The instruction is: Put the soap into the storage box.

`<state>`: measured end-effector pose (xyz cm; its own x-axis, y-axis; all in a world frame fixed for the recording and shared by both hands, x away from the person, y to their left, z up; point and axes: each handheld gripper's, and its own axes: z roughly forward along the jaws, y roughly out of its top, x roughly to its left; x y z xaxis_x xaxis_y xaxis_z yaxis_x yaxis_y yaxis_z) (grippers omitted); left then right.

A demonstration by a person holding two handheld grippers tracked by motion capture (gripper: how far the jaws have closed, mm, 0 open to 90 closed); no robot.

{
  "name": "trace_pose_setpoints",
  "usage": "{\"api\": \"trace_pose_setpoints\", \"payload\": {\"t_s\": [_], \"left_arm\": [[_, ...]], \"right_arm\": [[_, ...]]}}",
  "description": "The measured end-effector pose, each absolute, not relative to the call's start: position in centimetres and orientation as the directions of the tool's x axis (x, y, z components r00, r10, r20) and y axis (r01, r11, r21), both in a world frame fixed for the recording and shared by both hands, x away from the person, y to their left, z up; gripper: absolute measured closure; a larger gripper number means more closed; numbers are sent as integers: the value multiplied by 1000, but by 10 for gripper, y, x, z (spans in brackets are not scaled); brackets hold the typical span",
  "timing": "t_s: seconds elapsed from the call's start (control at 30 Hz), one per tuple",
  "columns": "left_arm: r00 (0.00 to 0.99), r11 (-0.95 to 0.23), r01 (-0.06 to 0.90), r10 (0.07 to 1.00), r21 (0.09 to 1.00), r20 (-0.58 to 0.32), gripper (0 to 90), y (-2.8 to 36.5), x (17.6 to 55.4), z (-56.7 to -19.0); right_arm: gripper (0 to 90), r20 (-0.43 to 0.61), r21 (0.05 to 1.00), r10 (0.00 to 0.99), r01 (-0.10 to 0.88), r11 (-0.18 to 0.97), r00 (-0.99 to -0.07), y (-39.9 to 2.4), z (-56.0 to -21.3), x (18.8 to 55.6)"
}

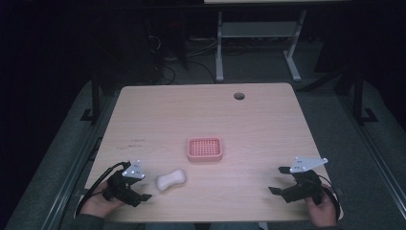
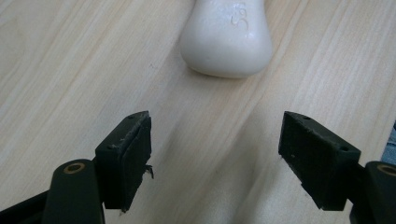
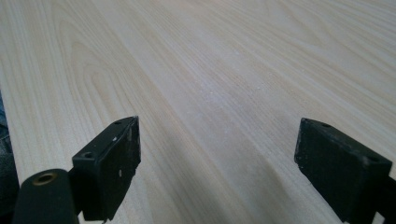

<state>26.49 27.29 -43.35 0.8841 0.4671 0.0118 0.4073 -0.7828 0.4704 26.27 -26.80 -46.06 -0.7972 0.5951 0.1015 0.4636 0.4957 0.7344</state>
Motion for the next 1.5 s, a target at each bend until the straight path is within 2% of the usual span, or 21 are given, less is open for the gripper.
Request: {"api": "trace_pose_setpoints", "payload": {"t_s": [1.5], "left_arm": [[913,-805,356,408,475,7,253,242,277,-425]], "right_arm": [[142,108,732,584,462,501,-805,-265,-460,264]]}}
